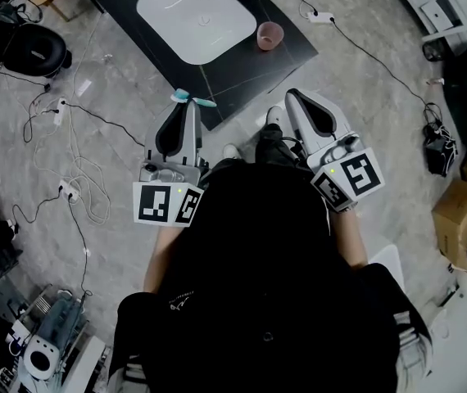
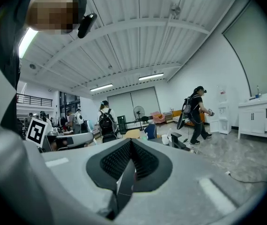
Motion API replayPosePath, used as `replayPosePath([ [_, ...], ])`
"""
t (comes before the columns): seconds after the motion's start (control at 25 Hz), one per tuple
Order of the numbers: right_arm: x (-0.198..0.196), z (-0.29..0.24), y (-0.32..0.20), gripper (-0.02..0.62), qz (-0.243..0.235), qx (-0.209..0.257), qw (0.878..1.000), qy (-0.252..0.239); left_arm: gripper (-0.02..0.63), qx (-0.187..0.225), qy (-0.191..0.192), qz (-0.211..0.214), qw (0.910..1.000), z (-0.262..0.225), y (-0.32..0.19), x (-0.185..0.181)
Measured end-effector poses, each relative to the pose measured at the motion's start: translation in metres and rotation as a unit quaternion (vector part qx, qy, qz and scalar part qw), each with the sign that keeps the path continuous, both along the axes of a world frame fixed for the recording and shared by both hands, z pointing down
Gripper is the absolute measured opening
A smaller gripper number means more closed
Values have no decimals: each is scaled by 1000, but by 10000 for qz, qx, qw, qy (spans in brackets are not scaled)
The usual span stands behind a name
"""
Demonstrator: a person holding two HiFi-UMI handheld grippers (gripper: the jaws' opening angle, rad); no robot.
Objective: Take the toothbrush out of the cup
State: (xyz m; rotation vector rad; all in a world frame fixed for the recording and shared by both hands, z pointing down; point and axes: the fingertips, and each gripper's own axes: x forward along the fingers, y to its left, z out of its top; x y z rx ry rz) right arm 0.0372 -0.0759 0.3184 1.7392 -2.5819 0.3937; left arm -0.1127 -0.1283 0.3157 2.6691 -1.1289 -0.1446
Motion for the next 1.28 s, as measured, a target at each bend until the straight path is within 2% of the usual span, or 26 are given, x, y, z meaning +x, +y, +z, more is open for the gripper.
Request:
replayPosePath([
  [0.2,-11,-8,9,6,-127,173,9998,44,28,58,0,9,10000,-3,9,-5],
  [0.68,-23,-11,22,6,-193,232,9994,151,28,85,55,91,9999,-3,23,-12],
  [1.28,-12,-8,32,6,-140,153,9995,219,28,89,143,290,9994,0,33,3],
])
